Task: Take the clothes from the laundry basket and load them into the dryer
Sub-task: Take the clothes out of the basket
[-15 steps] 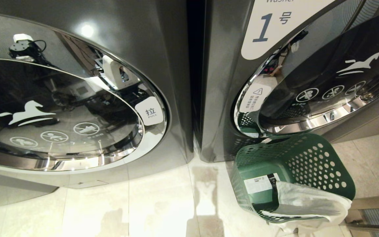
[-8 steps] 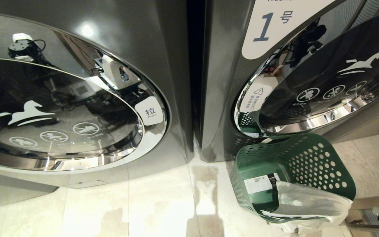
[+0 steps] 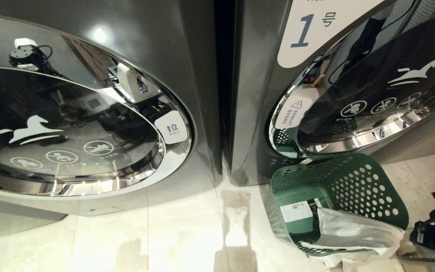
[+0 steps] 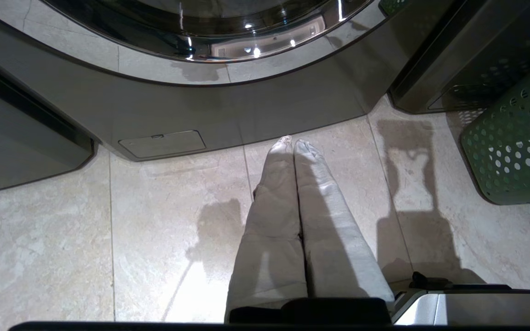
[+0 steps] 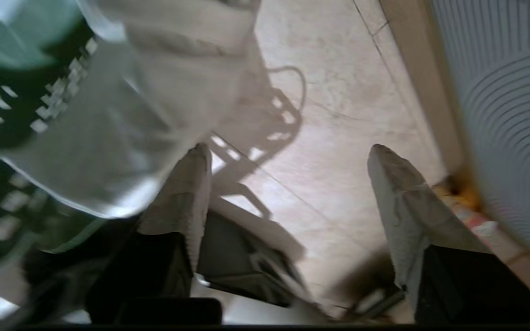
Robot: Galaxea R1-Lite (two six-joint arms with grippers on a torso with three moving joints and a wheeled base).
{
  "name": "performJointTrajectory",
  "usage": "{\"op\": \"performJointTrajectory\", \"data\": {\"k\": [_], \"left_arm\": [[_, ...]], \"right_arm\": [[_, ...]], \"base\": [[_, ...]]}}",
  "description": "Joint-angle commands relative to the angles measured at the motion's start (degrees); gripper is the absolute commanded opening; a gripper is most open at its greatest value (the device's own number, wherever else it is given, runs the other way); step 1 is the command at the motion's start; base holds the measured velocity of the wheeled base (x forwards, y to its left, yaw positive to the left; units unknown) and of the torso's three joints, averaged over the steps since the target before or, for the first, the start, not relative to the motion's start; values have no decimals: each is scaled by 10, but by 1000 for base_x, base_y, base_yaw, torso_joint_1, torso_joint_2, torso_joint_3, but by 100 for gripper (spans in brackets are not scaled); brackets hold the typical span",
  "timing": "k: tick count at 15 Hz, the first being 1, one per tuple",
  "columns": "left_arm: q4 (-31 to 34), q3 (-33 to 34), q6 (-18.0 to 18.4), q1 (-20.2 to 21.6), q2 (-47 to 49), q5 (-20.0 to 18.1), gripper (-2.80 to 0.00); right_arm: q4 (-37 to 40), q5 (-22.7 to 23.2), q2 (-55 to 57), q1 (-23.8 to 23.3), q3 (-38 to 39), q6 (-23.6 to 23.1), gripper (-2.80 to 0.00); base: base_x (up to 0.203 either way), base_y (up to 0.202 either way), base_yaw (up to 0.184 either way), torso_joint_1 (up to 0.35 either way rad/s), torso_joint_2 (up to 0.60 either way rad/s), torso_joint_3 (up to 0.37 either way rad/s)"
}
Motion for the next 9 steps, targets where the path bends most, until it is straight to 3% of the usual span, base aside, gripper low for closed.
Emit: {"op": "performJointTrajectory", "data": {"k": [1,3,9], "left_arm": [[0,1,0,0,-1,0,-280],[0,1,0,0,-1,0,-280],[0,1,0,0,-1,0,-280]], "right_arm": [[0,11,24,-26,-2,-61,0],[-2,81,37,-64,-22,-118,0],[-1,193,135,-89,-129,-214,0]], "base": [[0,0,0,0,0,0],[0,0,0,0,0,0],[0,0,0,0,0,0]]}}
